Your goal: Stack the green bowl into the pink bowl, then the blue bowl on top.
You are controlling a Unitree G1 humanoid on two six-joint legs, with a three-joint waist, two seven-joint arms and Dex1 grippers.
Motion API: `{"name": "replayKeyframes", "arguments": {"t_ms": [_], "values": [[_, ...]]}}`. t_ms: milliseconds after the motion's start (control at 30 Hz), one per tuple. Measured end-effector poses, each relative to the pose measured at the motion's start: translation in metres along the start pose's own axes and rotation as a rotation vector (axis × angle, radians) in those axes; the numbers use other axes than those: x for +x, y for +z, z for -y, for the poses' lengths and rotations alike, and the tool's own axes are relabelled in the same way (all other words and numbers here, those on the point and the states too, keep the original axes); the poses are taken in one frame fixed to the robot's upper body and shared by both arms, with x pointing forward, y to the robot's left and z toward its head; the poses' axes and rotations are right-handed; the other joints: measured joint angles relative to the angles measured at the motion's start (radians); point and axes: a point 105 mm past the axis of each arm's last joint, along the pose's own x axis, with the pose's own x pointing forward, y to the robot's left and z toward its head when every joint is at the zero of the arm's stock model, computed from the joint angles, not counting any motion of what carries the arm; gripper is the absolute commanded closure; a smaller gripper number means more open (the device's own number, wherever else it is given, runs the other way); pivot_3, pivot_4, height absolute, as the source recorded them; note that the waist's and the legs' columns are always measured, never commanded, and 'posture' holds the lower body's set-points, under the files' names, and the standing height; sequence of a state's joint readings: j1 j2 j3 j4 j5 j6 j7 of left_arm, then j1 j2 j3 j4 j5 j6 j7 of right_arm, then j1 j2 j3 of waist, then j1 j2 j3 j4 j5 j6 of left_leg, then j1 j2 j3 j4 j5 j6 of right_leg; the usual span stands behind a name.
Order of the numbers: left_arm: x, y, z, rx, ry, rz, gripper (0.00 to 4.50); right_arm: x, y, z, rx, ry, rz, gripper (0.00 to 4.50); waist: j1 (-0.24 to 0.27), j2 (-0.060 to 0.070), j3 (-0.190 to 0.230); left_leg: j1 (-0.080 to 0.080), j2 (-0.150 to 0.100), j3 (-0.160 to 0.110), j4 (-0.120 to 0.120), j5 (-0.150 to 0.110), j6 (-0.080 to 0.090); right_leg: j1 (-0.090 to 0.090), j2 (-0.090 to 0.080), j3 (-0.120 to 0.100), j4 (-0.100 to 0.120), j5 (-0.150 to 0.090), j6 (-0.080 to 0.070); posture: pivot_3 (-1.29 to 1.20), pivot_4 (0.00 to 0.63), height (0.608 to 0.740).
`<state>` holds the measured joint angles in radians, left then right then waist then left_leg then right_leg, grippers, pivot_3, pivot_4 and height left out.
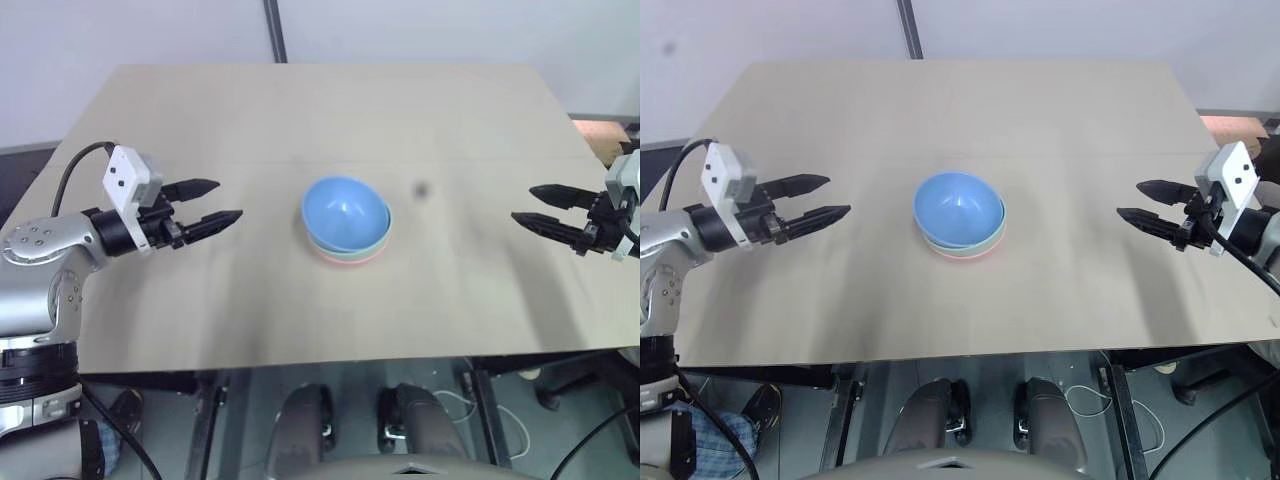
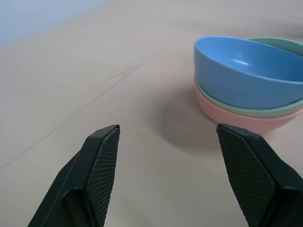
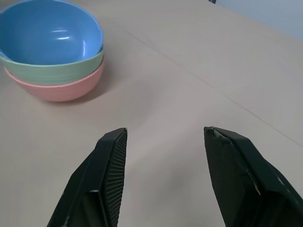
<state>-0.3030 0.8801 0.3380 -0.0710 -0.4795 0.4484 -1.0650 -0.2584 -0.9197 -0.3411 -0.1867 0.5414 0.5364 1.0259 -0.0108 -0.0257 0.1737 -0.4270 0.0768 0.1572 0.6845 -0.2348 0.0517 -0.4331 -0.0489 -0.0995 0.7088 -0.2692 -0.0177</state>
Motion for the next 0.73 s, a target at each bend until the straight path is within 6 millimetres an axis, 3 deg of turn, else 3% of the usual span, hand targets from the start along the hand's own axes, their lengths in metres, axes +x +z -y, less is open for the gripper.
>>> {"name": "replayKeyframes", "arguments": {"t_ms": [733], "values": [[0.000, 0.002, 0.003, 0.004, -0.020, 0.006, 1.06, -0.016, -0.003, -0.030, -0.039, 0.152, 0.043, 1.64, 0.002, 0.000, 0.000, 0.001, 0.000, 0.000, -0.001, 0.000, 0.000, 0.001, 0.000, 0.000, -0.001, 0.000, 0.000, 0.00, 0.150, 0.740]]}}
